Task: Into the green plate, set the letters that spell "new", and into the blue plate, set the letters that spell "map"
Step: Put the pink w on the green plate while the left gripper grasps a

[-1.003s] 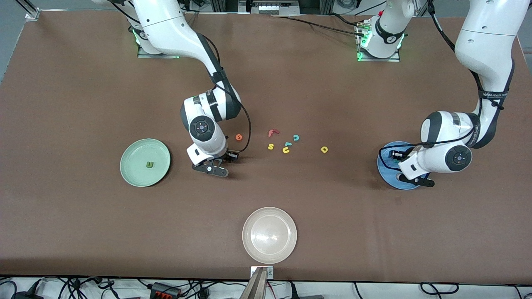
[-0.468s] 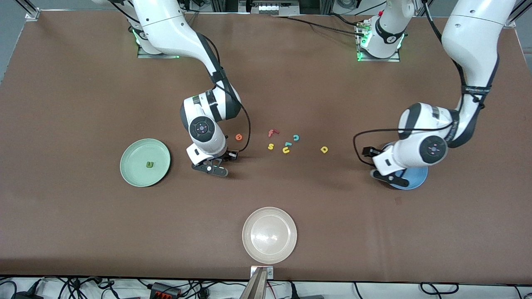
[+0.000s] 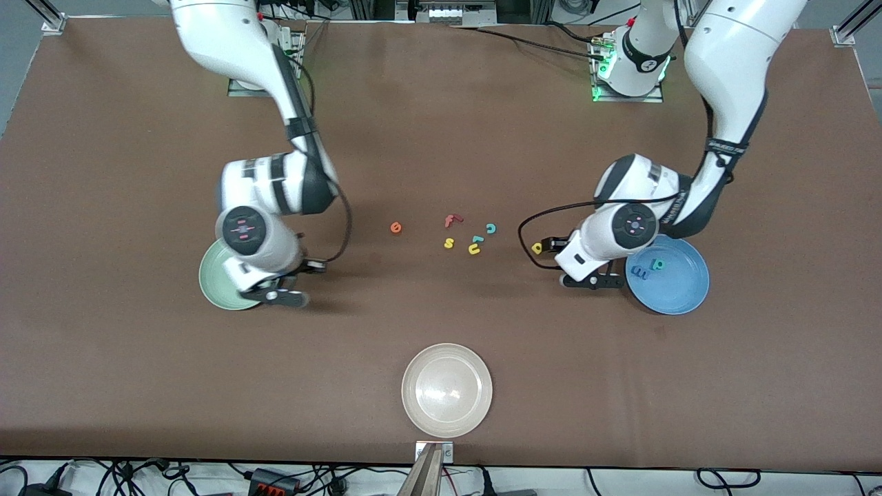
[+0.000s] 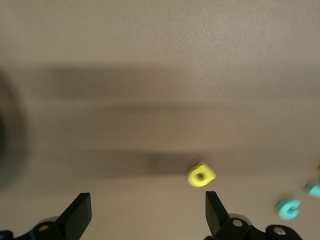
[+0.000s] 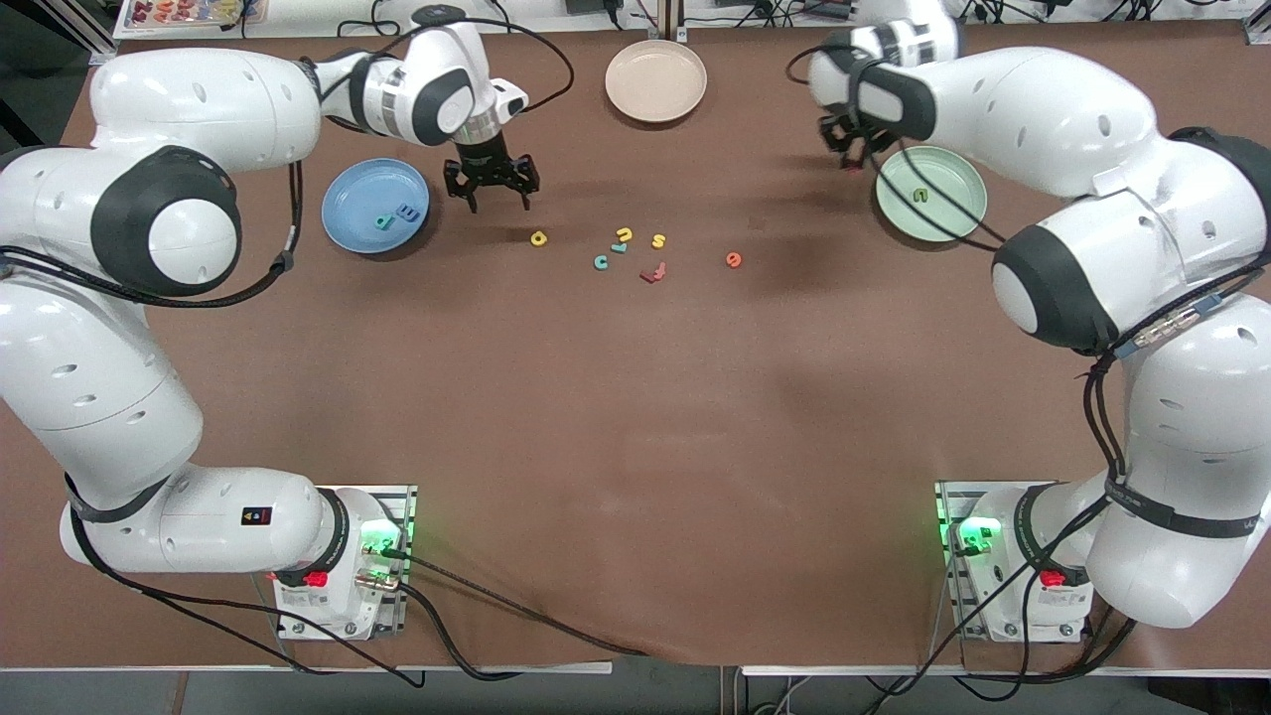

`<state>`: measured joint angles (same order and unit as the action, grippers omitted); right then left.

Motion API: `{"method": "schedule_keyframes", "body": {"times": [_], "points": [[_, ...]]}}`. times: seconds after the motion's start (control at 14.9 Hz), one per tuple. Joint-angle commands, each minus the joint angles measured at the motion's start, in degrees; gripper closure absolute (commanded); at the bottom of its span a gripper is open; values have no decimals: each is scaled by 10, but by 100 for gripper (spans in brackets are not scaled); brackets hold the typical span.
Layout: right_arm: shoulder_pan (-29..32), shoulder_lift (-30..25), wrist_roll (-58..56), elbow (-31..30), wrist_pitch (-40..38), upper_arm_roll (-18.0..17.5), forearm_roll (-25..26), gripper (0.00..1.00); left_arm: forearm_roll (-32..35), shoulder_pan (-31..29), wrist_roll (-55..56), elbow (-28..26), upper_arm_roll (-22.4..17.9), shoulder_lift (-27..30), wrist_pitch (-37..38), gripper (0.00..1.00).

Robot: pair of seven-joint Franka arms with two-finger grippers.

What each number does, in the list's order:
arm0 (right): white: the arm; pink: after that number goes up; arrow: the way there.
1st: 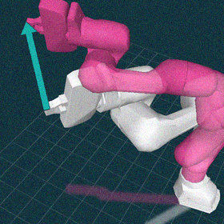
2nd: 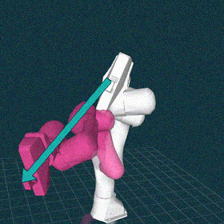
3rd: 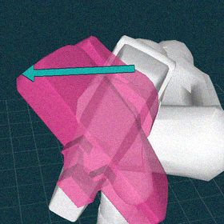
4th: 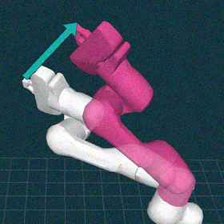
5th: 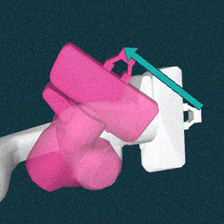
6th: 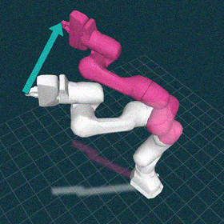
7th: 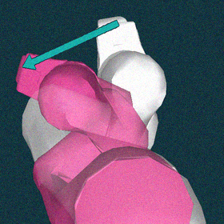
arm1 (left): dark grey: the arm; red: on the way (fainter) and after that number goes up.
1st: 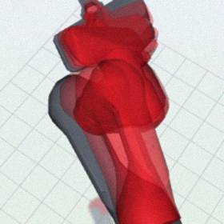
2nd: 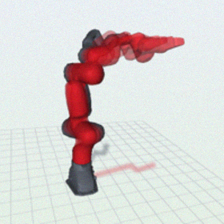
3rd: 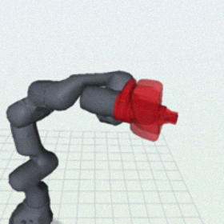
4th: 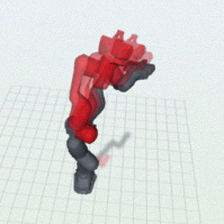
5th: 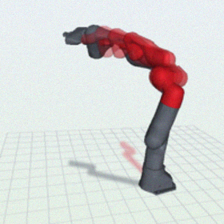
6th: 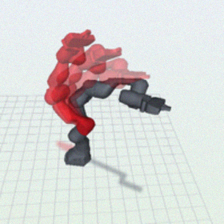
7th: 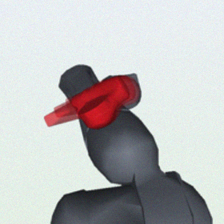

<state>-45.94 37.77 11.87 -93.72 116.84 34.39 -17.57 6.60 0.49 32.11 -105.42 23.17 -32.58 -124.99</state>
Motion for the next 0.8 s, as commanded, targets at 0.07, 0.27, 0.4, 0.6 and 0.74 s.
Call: {"method": "schedule_keyframes", "body": {"times": [0.07,0.27,0.4,0.6,0.74], "points": [[37,-5,-125,-37,-3,19,-1,91,10,28,188,-2,2,-21,-39,0],[40,4,-131,-44,3,17,-8,90,10,29,245,-17,3,-31,-76,0],[40,18,-131,-44,15,15,-10,88,8,28,254,-27,3,-34,-100,17],[40,34,-130,-44,35,11,-11,87,9,39,258,-28,2,-48,-101,39],[42,45,-130,-45,51,6,-11,80,10,42,257,-27,2,-50,-101,49]]}}
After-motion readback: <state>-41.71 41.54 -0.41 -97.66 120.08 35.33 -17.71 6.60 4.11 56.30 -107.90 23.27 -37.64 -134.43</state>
